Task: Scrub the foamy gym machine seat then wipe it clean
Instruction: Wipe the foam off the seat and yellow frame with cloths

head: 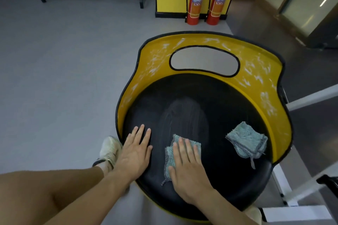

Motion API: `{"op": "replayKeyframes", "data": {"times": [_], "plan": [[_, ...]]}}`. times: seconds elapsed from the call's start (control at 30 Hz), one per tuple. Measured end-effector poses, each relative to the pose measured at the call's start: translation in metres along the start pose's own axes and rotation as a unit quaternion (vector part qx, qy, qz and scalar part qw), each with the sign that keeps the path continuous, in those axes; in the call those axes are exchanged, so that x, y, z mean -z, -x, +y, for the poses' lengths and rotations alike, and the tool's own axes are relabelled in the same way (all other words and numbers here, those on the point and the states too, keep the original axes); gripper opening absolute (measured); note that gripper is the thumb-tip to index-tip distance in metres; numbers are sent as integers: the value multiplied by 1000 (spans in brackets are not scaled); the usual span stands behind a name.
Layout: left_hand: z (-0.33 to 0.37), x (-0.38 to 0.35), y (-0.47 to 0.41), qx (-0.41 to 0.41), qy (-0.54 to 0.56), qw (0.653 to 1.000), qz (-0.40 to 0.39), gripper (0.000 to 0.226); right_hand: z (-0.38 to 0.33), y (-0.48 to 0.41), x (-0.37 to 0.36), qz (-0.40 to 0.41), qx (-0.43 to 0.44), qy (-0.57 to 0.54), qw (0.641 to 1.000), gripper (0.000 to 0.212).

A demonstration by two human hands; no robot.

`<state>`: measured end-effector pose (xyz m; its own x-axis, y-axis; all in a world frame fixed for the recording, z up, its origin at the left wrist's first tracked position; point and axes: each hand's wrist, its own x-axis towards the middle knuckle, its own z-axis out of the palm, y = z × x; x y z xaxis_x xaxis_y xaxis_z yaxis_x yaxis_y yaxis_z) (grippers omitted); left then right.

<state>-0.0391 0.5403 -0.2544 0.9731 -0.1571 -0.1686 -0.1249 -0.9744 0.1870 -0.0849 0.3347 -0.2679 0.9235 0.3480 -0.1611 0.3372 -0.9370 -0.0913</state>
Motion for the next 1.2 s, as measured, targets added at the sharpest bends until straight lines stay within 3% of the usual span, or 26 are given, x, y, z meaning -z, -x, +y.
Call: {"op": "replayKeyframes", "data": {"times": [0.13,0.33,0.47,0.6,0.77,0.9,1.03,1.2], "plan": [[-8,-2,-11,-14,-3,1000,11,76,10,-56,0,15,29,-17,999,69],[-24,-7,-28,-48,-43,998,0,69,46,-216,30,5,-62,-42,997,67],[-25,-10,-33,-47,-62,997,12,72,59,-268,44,-33,-89,-47,994,67],[-24,-9,-31,-39,-48,998,0,71,49,-224,40,-43,-62,-41,996,67],[-25,-2,-26,-52,4,999,15,62,9,-85,16,13,18,-23,999,70],[-30,4,-19,-47,48,998,20,64,-21,-13,-14,5,42,2,999,78],[-30,8,-14,-33,89,995,21,67,-39,-17,-18,6,30,-8,999,80],[-33,2,-16,0,134,991,15,60,-40,-100,6,16,54,-41,998,69]]}}
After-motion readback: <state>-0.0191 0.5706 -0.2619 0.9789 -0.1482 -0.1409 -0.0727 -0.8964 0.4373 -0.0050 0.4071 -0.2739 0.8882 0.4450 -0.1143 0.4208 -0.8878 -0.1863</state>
